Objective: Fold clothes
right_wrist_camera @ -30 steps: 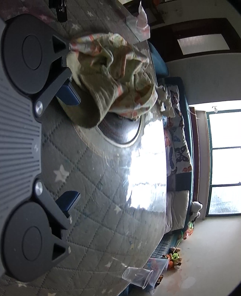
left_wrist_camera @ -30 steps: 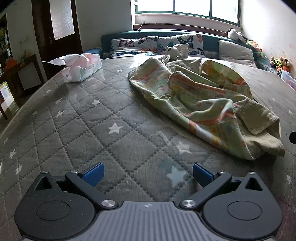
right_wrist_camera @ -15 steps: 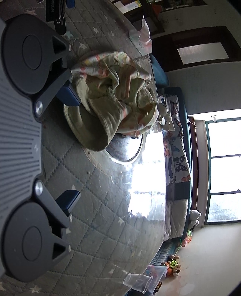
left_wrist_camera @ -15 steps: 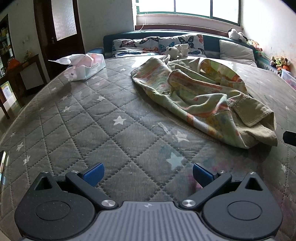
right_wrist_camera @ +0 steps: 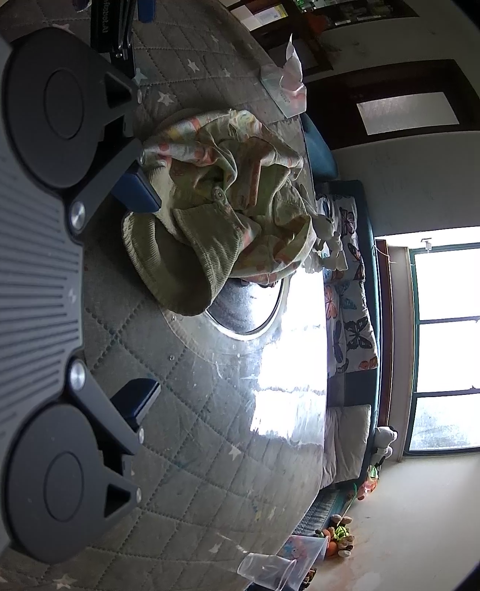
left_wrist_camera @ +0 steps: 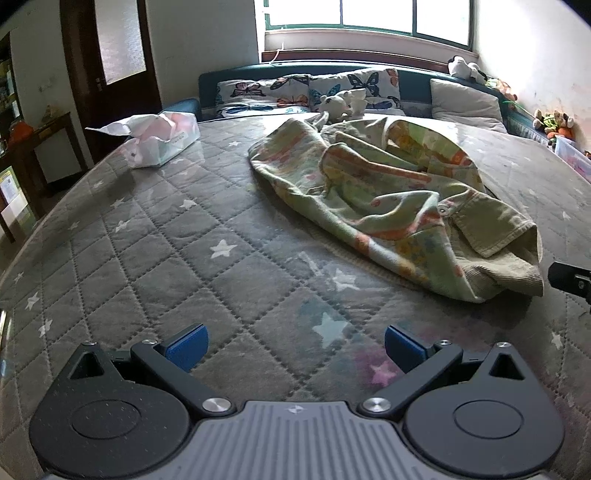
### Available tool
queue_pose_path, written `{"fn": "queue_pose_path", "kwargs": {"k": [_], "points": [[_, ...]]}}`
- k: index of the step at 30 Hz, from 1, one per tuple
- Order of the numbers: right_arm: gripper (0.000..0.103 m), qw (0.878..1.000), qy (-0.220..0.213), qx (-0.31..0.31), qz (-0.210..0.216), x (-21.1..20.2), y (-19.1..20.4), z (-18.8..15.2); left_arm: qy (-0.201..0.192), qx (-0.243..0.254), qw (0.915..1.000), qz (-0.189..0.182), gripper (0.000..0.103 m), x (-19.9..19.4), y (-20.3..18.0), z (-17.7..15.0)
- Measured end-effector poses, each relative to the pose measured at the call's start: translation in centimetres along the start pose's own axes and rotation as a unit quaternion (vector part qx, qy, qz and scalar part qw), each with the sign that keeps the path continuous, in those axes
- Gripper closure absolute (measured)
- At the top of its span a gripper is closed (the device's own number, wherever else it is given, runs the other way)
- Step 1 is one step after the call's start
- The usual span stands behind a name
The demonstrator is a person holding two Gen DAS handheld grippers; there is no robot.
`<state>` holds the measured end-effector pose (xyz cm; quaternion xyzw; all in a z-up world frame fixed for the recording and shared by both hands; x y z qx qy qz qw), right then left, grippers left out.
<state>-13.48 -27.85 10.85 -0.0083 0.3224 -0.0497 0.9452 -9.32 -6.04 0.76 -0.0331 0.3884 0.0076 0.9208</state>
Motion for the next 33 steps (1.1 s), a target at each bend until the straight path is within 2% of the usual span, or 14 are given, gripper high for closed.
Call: {"fn": "queue_pose_path", "kwargs": {"k": [21, 33], "points": [[0.008, 1.000, 0.010, -0.018, 0.001, 1.6, 0.3, 2.2, 0.011, 0.003, 0.9998, -0.015, 0.000, 1.0, -1.1, 2.2], [0.014, 0.999, 0.009, -0.046, 0.024, 3.6, -0.1, 5.0, -0.007, 0.017, 0.9993, -0.032, 0.001, 1.7, -2.1, 5.5]]}}
Point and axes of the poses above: each gripper's, at about its wrist camera, not at the fingertips, and x roughly the way its jaws point, y to its left, z to its top, the point moved 2 cm from there along x, roughly the way its jaws point, and after that the axes turned 9 degrees about -x, right-handed, at the moved point
